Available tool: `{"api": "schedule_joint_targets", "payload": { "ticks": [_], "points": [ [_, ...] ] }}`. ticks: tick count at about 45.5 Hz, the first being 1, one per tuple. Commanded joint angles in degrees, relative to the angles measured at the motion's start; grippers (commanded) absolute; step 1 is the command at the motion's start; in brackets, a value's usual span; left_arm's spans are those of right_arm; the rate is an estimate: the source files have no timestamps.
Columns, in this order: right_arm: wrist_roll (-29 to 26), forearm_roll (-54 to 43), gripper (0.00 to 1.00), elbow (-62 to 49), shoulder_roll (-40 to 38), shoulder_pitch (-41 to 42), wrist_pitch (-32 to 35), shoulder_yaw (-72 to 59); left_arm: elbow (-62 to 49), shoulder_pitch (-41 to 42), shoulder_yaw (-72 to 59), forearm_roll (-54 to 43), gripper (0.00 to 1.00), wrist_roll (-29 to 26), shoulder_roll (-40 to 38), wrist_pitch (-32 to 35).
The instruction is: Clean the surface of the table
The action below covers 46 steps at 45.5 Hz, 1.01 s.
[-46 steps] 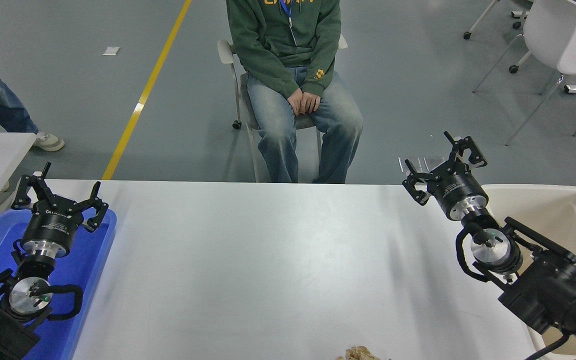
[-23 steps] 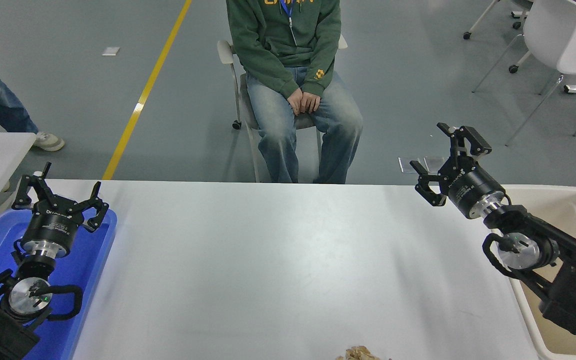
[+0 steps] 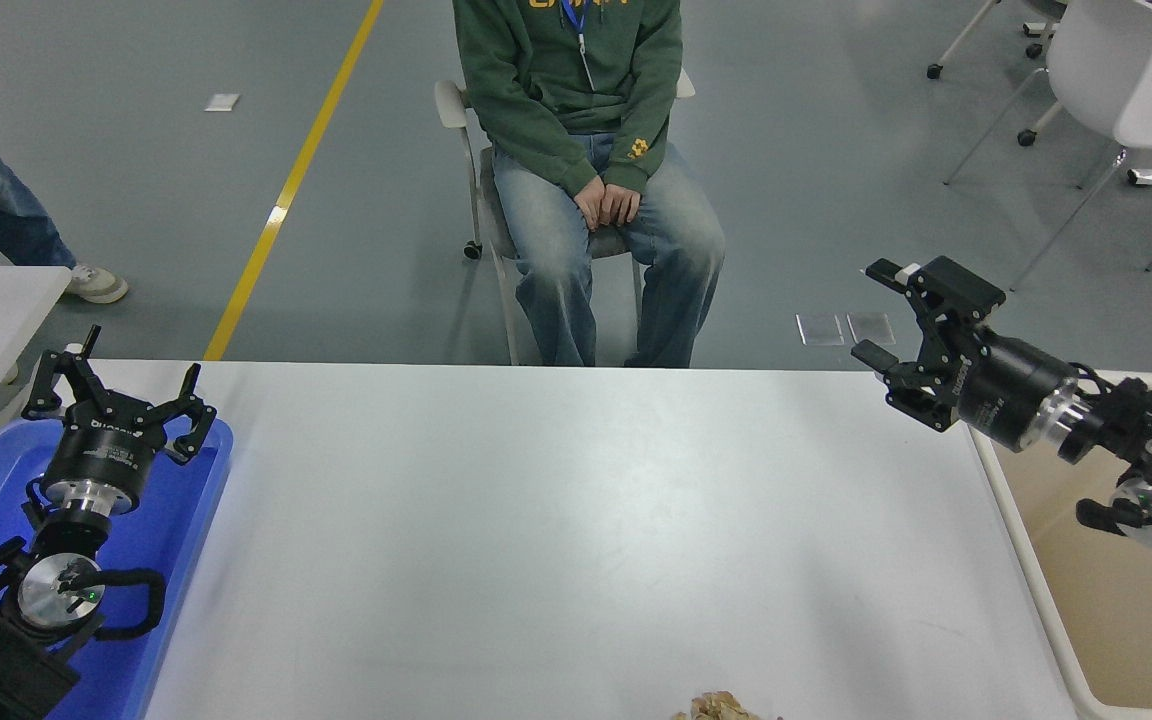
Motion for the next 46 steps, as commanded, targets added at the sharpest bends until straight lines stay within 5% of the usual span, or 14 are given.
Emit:
{"api": "schedule_joint_targets", "payload": {
  "ticks": [1,46],
  "points": [
    [-0.3,-7.4,0.99,7.1,-6.0,0.6,0.2,-4.0,0.0,0.0,0.0,0.0,1.0,0.0,0.0,0.0],
    [-0.9,-34.8,0.96,16.7,-8.3,9.2,0.5,-27.8,0.0,0.0,0.0,0.0,1.0,0.1,0.0,0.0]
  ]
}}
